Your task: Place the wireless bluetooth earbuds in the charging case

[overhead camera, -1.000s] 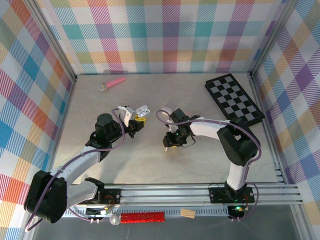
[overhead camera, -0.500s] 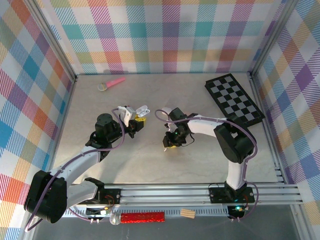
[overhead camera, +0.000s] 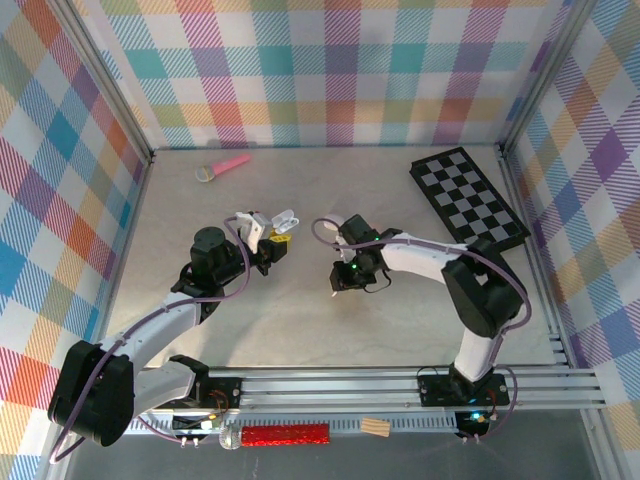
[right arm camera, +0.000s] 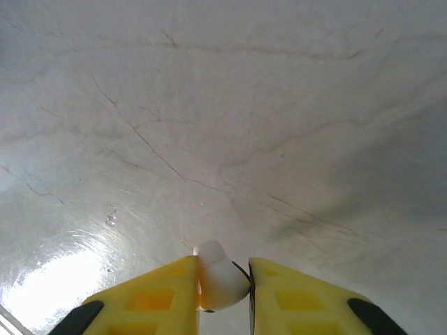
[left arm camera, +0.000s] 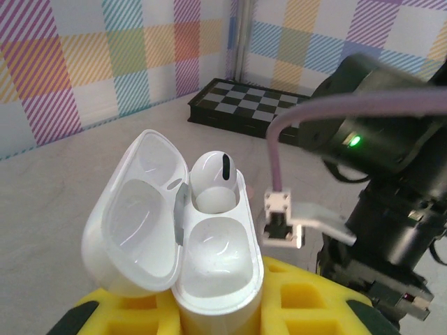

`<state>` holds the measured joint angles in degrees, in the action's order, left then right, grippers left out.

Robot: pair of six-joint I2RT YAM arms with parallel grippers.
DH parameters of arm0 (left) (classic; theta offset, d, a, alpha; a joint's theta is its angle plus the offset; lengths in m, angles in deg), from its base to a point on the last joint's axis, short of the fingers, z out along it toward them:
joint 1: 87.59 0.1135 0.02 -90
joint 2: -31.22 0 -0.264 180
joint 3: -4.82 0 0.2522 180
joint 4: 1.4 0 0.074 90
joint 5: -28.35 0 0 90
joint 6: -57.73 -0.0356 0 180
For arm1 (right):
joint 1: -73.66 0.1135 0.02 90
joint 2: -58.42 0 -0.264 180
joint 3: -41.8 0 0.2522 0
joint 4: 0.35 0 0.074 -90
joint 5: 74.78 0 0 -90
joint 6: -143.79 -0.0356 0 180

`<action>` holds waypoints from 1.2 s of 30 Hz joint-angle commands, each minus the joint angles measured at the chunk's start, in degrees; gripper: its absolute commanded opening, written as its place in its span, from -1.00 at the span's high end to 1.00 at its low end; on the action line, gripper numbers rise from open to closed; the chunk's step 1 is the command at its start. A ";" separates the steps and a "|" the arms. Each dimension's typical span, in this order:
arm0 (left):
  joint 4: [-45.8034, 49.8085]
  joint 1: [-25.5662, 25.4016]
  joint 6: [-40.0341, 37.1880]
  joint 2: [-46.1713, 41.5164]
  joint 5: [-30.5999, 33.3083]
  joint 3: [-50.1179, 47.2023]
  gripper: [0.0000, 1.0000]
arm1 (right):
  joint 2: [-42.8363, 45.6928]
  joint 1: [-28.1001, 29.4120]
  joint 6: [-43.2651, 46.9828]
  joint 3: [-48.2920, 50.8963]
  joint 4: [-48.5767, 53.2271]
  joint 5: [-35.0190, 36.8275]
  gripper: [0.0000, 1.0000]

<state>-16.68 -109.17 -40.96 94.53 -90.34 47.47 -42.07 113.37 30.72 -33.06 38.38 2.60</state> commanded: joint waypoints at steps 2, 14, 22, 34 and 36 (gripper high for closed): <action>-0.65 -1.75 -3.08 1.24 1.63 0.37 1.00 | 6.17 -0.15 0.26 1.69 -4.08 5.81 0.55; -2.09 -7.91 -11.88 10.34 4.77 1.87 1.00 | 19.96 -0.06 4.39 -0.41 -2.48 12.62 0.56; -3.00 -12.23 -15.43 15.71 6.97 4.54 1.00 | 21.15 0.42 3.91 -4.98 -2.55 9.43 0.56; -3.63 -14.27 -16.44 17.22 5.88 5.83 1.00 | 18.87 2.13 2.47 -6.94 -3.83 4.55 0.56; -3.19 -14.44 -16.67 16.86 5.84 5.92 1.00 | 18.32 2.43 2.59 -7.24 -3.70 4.45 0.56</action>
<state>-18.01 -122.77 -56.13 112.16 -84.02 52.17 -22.70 115.18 33.47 -38.61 35.32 8.67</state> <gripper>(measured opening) 0.206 0.221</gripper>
